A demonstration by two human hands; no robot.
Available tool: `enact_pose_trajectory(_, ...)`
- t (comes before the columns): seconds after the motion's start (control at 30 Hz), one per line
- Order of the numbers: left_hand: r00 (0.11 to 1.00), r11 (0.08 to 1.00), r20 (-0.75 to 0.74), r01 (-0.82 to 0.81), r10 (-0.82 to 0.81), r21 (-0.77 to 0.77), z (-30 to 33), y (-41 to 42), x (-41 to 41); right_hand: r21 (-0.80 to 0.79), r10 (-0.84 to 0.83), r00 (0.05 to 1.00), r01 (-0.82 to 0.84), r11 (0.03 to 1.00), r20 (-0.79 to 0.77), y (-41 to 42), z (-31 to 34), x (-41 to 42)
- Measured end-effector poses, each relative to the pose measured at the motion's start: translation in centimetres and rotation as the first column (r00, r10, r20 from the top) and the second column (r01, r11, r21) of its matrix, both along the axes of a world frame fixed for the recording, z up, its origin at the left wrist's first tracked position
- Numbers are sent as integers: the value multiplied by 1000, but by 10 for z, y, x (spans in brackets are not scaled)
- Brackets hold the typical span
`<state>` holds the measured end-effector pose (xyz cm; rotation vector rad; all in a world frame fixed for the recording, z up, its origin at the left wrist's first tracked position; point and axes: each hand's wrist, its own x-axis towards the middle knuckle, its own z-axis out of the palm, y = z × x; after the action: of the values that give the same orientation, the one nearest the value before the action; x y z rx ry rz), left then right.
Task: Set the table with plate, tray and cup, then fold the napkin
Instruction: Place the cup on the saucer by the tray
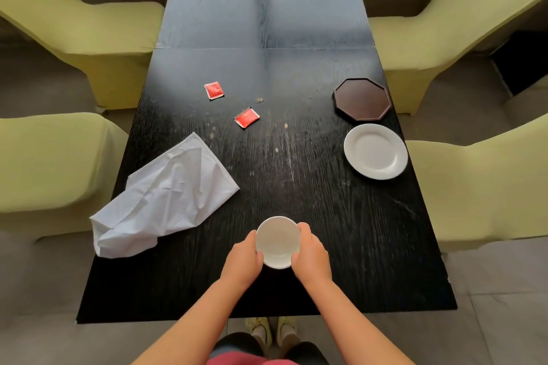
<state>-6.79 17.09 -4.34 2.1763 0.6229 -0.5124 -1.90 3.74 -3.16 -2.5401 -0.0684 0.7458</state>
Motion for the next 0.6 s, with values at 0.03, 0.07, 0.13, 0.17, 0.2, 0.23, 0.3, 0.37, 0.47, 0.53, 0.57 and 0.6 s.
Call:
enact_pose_trajectory(0.03, 999, 999, 17, -32, 33, -36, 1, 0, 1, 9, -17, 1000, 17, 1000, -7, -1, 1, 1)
enact_pose_trajectory(0.07, 998, 996, 33, -55, 57, -69, 3, -1, 2, 20, -40, 999, 40, 999, -12, -3, 2, 3)
enact_pose_trajectory(0.13, 992, 986, 58, -102, 111, -135, 8, 0, 5, 55, -90, 996, 91, 994, -18, -6, 5, 7)
enact_pose_trajectory(0.17, 985, 974, 65, -146, 159, -174, 10, 1, 6, 76, -109, 994, 110, 991, -16, -8, 8, 10)
enact_pose_trajectory(0.2, 972, 951, 60, -209, 228, -227, 12, 2, 8, 100, -127, 992, 127, 987, -11, -9, 12, 13)
enact_pose_trajectory(0.23, 950, 912, 39, -286, 310, -294, 15, 2, 11, 125, -145, 989, 144, 982, -2, -11, 16, 17)
enact_pose_trajectory(0.3, 890, 798, -16, -416, 456, -436, 21, 0, 15, 175, -177, 984, 171, 970, 18, -15, 25, 27)
enact_pose_trajectory(0.37, 848, 708, -27, -460, 530, -536, 28, -5, 21, 228, -222, 975, 213, 950, 12, -19, 34, 37)
enact_pose_trajectory(0.47, 833, 621, -33, -438, 552, -651, 39, -14, 32, 313, -321, 947, 310, 898, -17, -27, 47, 48)
enact_pose_trajectory(0.53, 861, 587, -41, -379, 506, -716, 45, -21, 40, 381, -390, 920, 372, 846, -32, -34, 52, 52)
enact_pose_trajectory(0.57, 878, 572, -45, -349, 476, -742, 48, -25, 44, 413, -421, 906, 400, 818, -44, -37, 54, 54)
enact_pose_trajectory(0.6, 891, 558, -48, -323, 451, -764, 50, -30, 49, 438, -445, 894, 424, 793, -58, -41, 57, 57)
